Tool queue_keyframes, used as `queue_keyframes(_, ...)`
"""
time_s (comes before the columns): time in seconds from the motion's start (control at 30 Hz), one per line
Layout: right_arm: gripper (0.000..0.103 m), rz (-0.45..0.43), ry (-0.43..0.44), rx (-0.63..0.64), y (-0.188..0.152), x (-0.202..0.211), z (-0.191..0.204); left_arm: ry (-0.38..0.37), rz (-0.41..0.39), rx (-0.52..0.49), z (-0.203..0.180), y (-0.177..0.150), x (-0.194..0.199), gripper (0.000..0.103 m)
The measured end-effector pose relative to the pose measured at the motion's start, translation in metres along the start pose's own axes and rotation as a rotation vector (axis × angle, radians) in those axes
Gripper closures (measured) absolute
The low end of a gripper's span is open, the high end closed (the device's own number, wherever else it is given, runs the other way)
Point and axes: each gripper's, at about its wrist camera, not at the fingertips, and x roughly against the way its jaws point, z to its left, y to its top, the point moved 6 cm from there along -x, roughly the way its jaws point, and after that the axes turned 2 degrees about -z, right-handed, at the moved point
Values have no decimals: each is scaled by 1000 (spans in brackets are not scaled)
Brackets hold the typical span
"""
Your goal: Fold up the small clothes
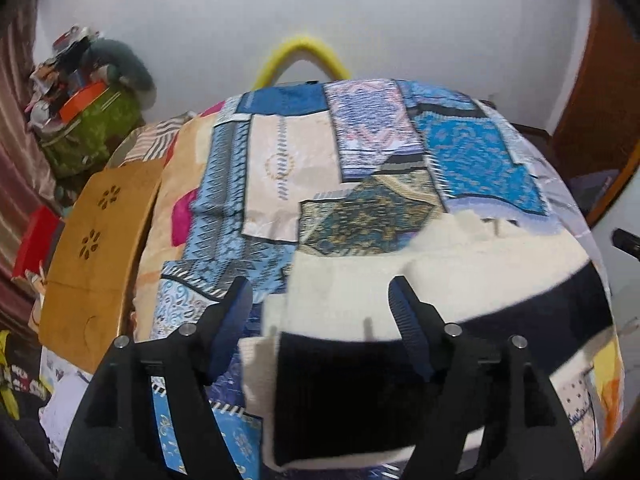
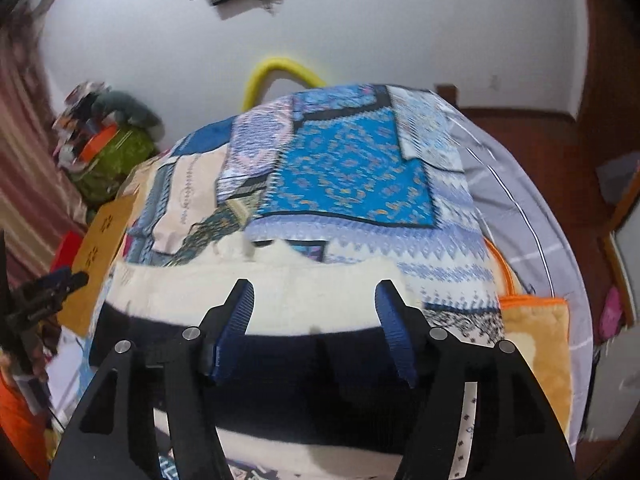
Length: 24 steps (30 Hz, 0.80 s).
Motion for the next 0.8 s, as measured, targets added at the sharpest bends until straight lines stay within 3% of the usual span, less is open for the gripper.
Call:
queue_keyframes(0.23, 43, 35, 49, 155, -19, -19, 58, -56, 9, -102, -48, -11, 5, 27)
queue_keyframes(0.33, 32, 53, 68, 211, -31, -33, 77, -85, 28, -122, -62, -19, 1, 27)
queue_keyframes(0.4, 31, 63, 69, 238, -38, -41, 84, -98, 44, -126, -69, -23, -5, 27)
queue_keyframes(0.67, 31, 159, 40, 272, -66, -81, 83, -93, 131, -121, -76, -43, -47, 27)
queue_keyframes(0.8, 27, 162, 31, 269, -74, -85, 74, -80, 171, -120, -72, -55, -66, 24)
